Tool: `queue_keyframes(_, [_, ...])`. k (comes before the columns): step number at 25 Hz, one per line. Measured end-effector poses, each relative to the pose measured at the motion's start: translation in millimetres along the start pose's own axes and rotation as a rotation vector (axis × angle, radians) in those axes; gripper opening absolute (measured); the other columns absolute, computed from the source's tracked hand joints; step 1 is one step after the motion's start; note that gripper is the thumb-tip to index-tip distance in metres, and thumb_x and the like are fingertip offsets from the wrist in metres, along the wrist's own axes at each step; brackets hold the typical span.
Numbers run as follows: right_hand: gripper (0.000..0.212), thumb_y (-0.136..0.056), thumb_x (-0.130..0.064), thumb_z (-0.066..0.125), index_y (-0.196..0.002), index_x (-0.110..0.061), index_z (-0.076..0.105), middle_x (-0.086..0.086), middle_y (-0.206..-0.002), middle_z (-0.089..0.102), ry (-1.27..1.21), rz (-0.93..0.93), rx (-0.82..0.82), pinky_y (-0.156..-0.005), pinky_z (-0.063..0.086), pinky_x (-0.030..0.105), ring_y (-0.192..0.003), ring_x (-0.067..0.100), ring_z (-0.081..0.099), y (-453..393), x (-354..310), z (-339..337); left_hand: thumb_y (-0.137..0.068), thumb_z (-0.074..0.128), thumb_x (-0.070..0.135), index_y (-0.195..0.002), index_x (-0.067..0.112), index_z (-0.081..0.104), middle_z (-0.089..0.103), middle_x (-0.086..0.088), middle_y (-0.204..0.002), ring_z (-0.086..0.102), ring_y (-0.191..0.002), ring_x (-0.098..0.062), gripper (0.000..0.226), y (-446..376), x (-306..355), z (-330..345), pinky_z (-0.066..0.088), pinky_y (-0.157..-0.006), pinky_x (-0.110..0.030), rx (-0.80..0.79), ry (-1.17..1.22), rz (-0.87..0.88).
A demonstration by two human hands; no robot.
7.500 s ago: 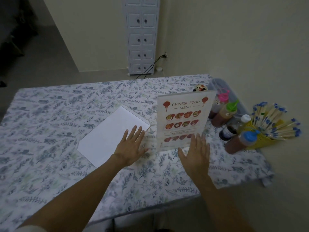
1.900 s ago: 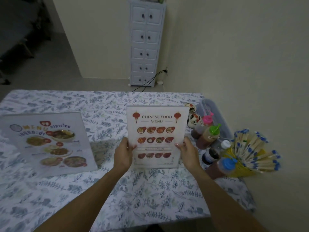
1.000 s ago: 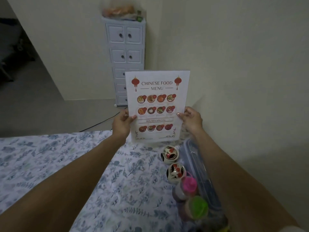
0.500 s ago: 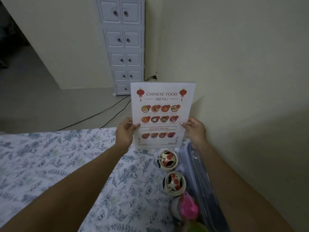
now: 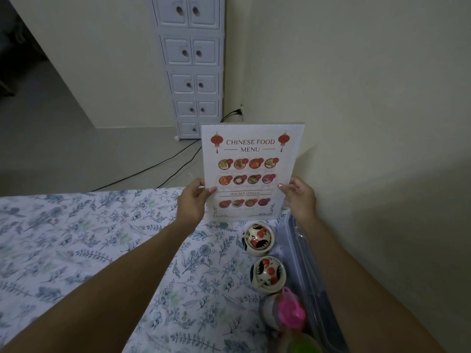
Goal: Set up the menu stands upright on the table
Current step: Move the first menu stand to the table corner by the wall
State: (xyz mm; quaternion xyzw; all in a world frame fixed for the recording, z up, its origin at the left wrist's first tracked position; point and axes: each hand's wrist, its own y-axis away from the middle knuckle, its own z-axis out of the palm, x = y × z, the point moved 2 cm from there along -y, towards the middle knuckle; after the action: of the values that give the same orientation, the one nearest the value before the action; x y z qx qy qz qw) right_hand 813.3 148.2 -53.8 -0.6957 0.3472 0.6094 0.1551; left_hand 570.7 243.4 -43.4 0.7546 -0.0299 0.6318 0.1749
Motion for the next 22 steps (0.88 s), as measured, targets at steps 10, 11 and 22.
queue_keyframes(10, [0.059,-0.083,-0.039,0.063,-0.128,-0.008,0.04,0.019,-0.124,0.059,0.836,-0.117,-0.046,-0.092,0.051,0.051,-0.11,0.036,0.056,34.2,-8.2,10.8,-0.098,0.031,0.043,-0.147,0.009,0.024,0.031,-0.016,-0.155,0.025,-0.144,-0.035,0.059,13.9,2.9,-4.3,0.022,-0.116,-0.05,-0.105,-0.978,0.166])
queue_keyframes(11, [0.069,-0.083,-0.042,0.062,-0.135,-0.007,0.033,0.02,-0.132,0.054,0.933,-0.131,-0.065,-0.1,0.045,0.053,-0.118,0.038,0.05,40.5,-9.9,10.9,-0.097,0.025,0.049,-0.15,0.009,0.013,0.015,-0.015,-0.161,0.007,-0.149,-0.035,0.068,18.1,1.8,-6.8,0.007,-0.119,-0.051,-0.147,-1.07,0.143])
queue_keyframes(22, [0.079,-0.087,-0.062,0.038,-0.148,-0.014,0.023,0.013,-0.162,0.015,1.211,-0.232,-0.145,-0.121,0.007,0.054,-0.149,0.033,0.008,172.5,-58.8,14.0,-0.093,0.013,0.06,-0.153,0.013,0.007,0.0,-0.008,-0.163,-0.012,-0.149,-0.027,0.076,124.3,35.1,-68.9,-0.007,-0.122,-0.045,-0.293,-1.33,0.306])
